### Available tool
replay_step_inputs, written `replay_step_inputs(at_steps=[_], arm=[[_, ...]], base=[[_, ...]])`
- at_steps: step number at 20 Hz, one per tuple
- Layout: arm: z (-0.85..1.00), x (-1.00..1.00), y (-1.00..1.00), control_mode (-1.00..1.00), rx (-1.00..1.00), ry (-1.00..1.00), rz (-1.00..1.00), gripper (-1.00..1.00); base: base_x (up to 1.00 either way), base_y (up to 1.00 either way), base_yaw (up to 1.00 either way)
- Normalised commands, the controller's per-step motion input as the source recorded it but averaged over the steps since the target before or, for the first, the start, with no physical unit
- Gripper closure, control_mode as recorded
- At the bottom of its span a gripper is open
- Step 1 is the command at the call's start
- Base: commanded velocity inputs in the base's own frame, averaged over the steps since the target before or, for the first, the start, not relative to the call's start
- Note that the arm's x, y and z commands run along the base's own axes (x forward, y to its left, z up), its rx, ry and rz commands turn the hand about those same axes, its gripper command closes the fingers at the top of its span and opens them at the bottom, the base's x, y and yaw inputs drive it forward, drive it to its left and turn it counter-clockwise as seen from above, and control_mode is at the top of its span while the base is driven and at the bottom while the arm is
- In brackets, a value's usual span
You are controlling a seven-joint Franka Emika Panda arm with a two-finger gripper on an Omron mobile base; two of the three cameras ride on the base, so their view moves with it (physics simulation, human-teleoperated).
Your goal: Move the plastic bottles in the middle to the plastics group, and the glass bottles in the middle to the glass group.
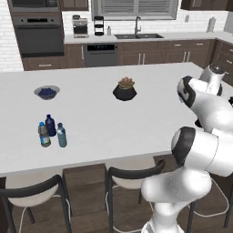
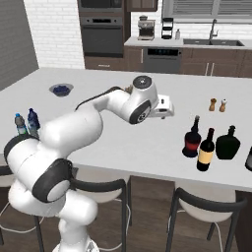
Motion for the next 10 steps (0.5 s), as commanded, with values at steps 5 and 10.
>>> replay_step_inputs(at_steps=[5,10], arm=[[0.17,-0.62,0.87,-1.00,0.00,0.00,0.07,-1.00],[0.02,-0.78,0.68,-1.00,0.02,-0.01,0.01,-1.00]], base=[[0.00,0.00,0.00],[0.00,0.00,0.00]])
